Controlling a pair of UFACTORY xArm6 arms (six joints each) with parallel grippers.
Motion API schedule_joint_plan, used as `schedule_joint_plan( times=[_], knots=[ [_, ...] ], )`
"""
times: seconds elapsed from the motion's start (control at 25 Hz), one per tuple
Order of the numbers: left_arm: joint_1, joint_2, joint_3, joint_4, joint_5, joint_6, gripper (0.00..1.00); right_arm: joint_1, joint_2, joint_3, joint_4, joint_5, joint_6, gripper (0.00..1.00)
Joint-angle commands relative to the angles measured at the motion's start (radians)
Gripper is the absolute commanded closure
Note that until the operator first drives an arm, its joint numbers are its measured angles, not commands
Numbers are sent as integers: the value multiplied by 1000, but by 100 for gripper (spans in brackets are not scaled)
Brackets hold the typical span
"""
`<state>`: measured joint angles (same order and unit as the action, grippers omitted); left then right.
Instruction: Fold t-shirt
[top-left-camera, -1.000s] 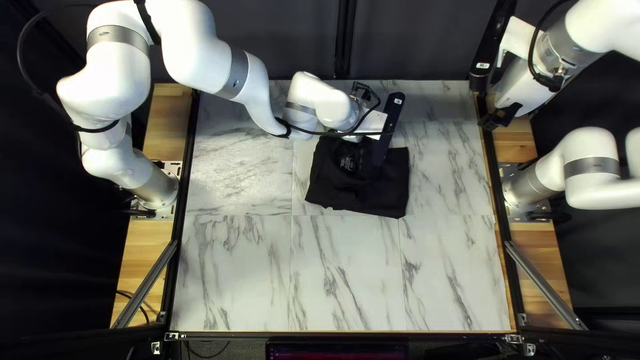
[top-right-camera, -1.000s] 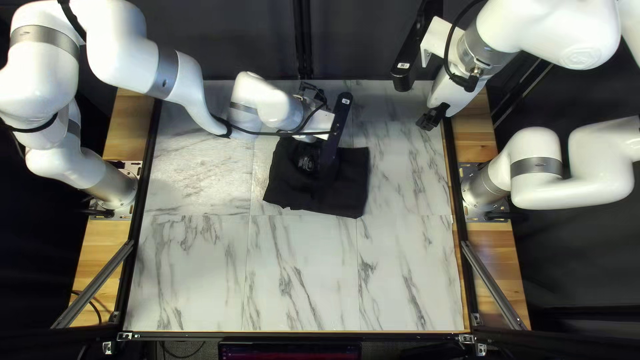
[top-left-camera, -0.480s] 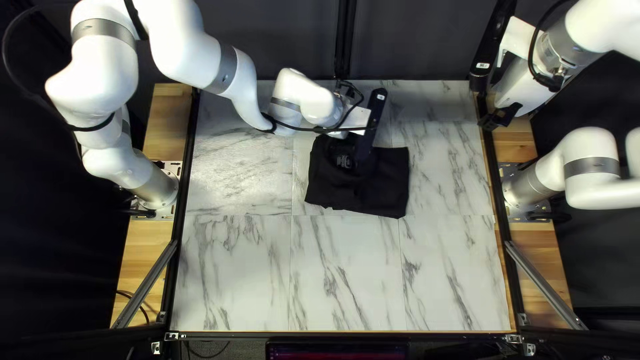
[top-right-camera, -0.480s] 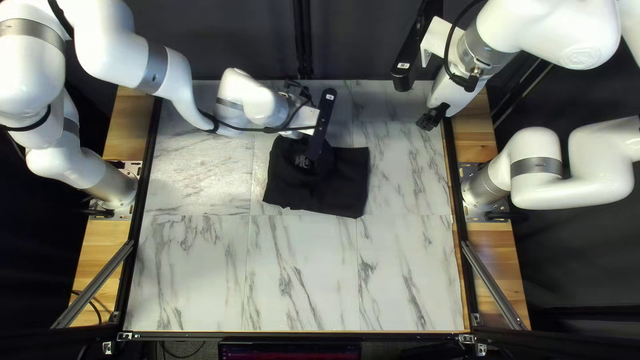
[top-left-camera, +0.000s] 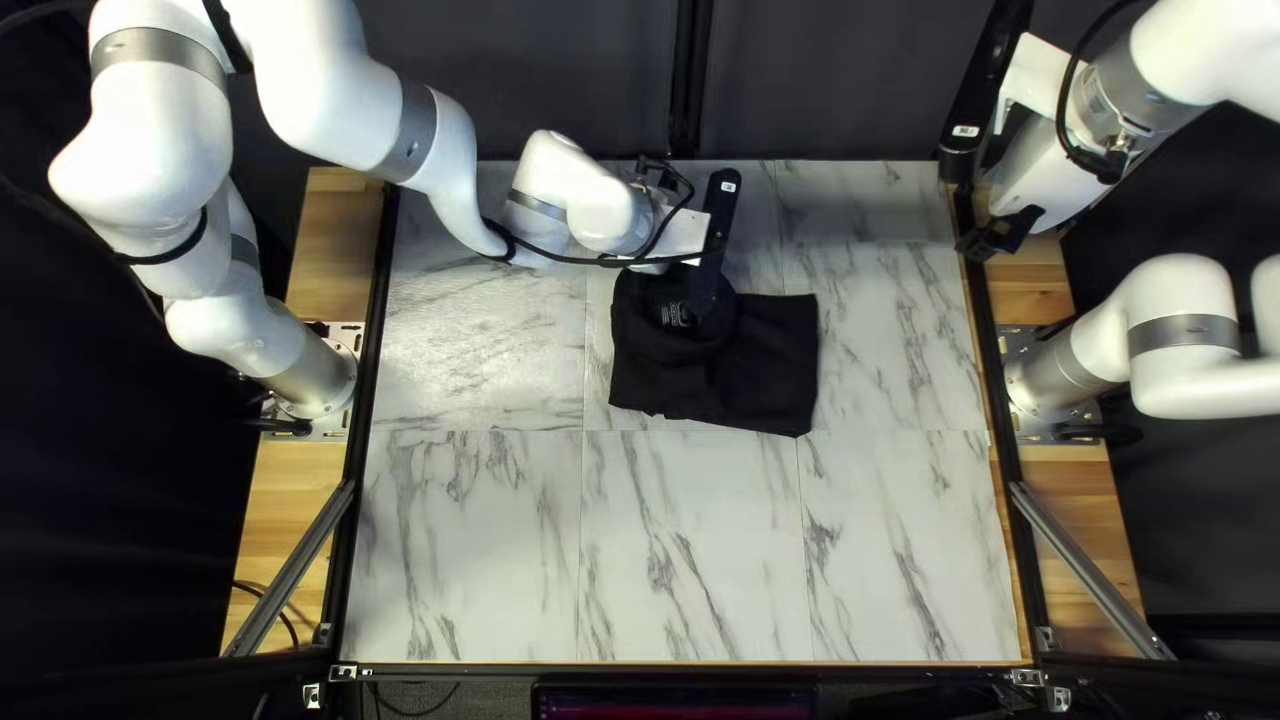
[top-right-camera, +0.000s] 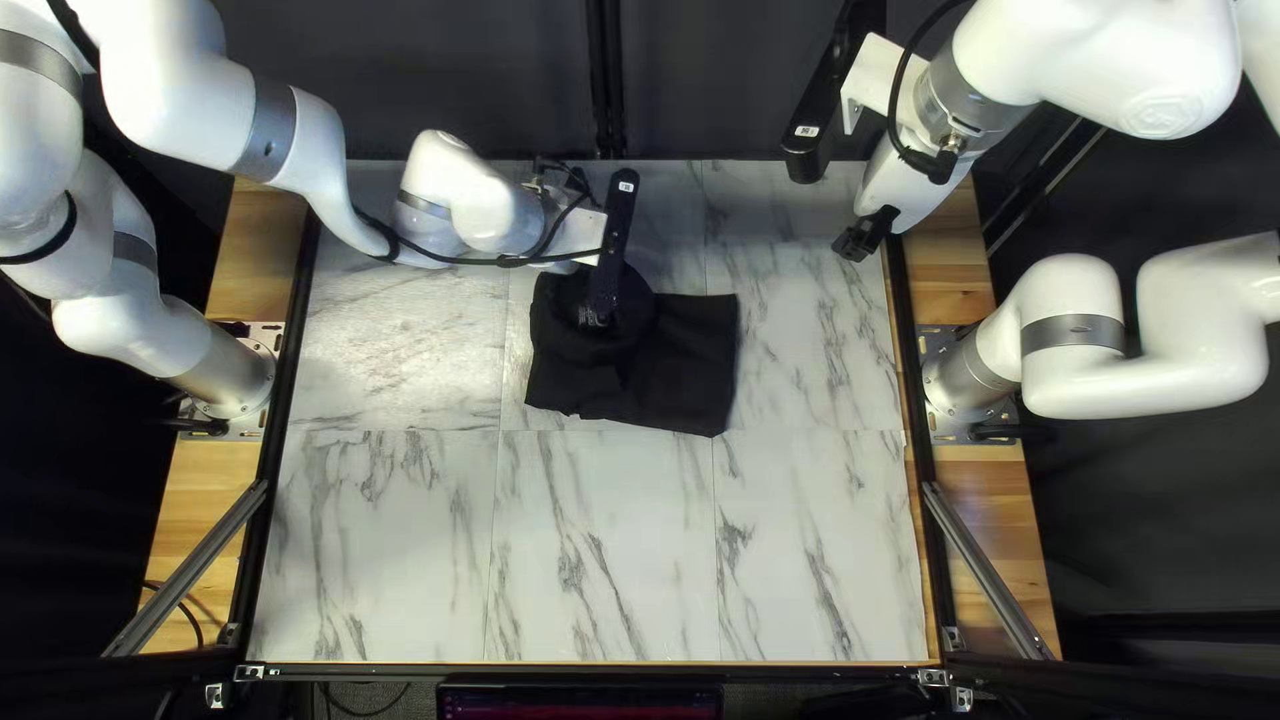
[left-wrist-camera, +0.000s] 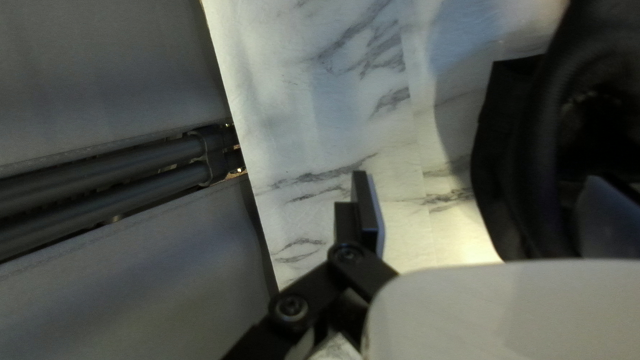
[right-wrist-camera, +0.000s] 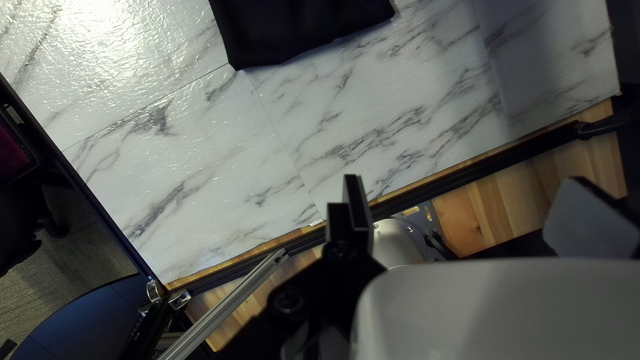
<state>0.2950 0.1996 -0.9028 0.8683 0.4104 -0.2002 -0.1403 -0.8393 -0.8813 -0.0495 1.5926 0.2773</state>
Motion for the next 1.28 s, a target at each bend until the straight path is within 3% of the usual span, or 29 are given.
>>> schedule_joint_plan(
  times=[0.04, 0.12, 0.2, 0.24, 0.72, 1.28],
  knots=[
    [1, -1, -1, -1, 0, 5, 2, 0, 0, 0, 0, 0, 0, 0],
    [2, -4, 3, -3, 0, 11, 27, 0, 0, 0, 0, 0, 0, 0],
    [4, -6, 6, -3, 2, 16, 93, 0, 0, 0, 0, 0, 0, 0],
    [4, -6, 7, -3, 2, 17, 99, 0, 0, 0, 0, 0, 0, 0],
    [-17, -28, 12, 2, 15, 11, 100, 0, 0, 0, 0, 0, 0, 0],
    [-44, -213, 143, 149, -125, -123, 100, 0, 0, 0, 0, 0, 0, 0]
  ],
)
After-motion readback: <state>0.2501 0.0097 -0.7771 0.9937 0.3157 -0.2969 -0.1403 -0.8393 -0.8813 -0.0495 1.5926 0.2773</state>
